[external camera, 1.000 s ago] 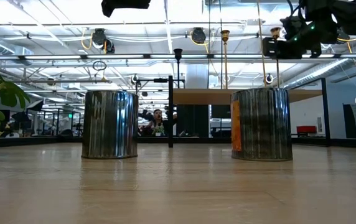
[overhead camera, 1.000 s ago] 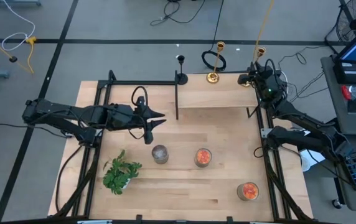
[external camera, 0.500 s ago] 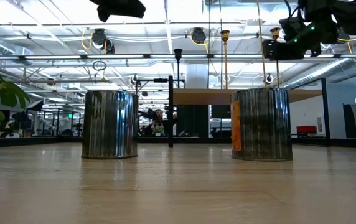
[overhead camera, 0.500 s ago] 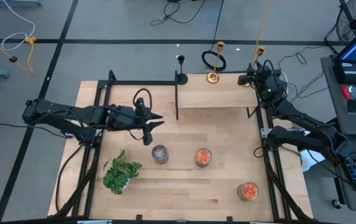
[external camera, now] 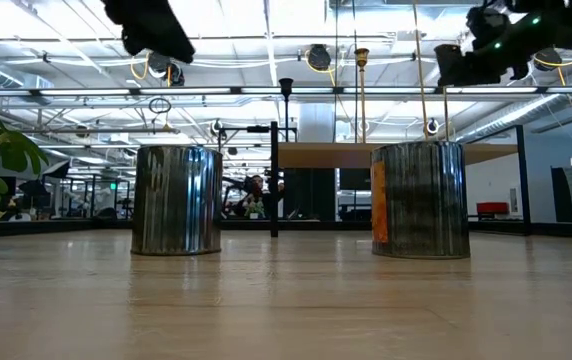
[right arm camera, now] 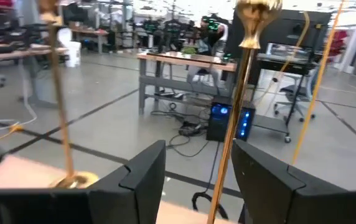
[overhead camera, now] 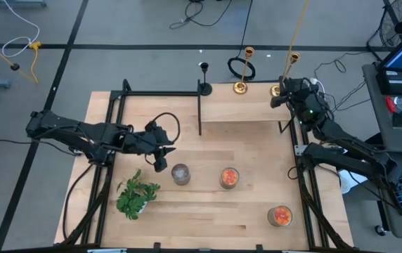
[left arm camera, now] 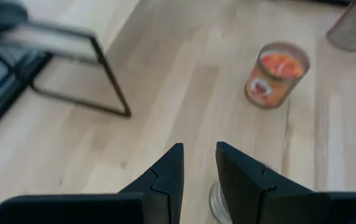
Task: Pick & Place candle stick holders
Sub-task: Put the brown scented candle on the shelf
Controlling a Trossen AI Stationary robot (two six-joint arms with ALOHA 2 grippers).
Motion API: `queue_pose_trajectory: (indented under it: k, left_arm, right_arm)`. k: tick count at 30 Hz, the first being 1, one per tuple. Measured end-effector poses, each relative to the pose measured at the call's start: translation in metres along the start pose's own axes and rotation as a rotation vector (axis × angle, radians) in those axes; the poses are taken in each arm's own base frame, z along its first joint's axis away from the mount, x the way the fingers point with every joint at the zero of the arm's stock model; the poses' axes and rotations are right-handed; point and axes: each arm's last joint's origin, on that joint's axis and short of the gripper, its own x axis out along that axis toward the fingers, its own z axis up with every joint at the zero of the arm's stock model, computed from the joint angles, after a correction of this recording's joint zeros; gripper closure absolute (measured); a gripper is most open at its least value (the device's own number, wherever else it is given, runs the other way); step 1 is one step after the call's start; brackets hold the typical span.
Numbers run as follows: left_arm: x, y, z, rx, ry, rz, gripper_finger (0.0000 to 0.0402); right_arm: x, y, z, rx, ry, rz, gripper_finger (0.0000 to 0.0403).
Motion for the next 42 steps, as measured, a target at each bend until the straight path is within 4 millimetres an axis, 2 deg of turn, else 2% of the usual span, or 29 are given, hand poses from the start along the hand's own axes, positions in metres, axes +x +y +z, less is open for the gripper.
queue_pose_trajectory:
  k: [5, 14, 20, 24, 34, 42]
  left_arm:
    - [0.009, -0.002, -0.006, -0.055, 0.068, 0.027, 0.0304]
    - [0.052, -0.017, -0.019, -0.091, 0.218, 0.015, 0.0305]
    - [0.073, -0.021, -0.028, -0.092, 0.29, 0.039, 0.0305]
    - [0.082, -0.024, -0.033, -0.092, 0.347, 0.002, 0.0305]
    - [0.098, -0.027, -0.042, -0.087, 0.413, 0.031, 0.0305]
    - [0.108, -0.028, -0.048, -0.072, 0.444, 0.05, 0.0305]
  right_arm:
    - [-0.016, 0.0, -0.001, 0.003, 0.019, 0.07, 0.022]
    - [-0.035, 0.011, -0.012, 0.009, 0.122, 0.224, 0.0222]
    - [-0.044, 0.02, -0.017, 0.03, 0.178, 0.319, 0.0223]
    - [-0.049, 0.026, -0.017, 0.057, 0.193, 0.437, 0.0225]
    - [-0.063, 0.045, -0.02, 0.136, 0.294, 0.834, 0.0227]
    - [-0.063, 0.059, -0.025, 0.095, 0.347, 0.905, 0.0231]
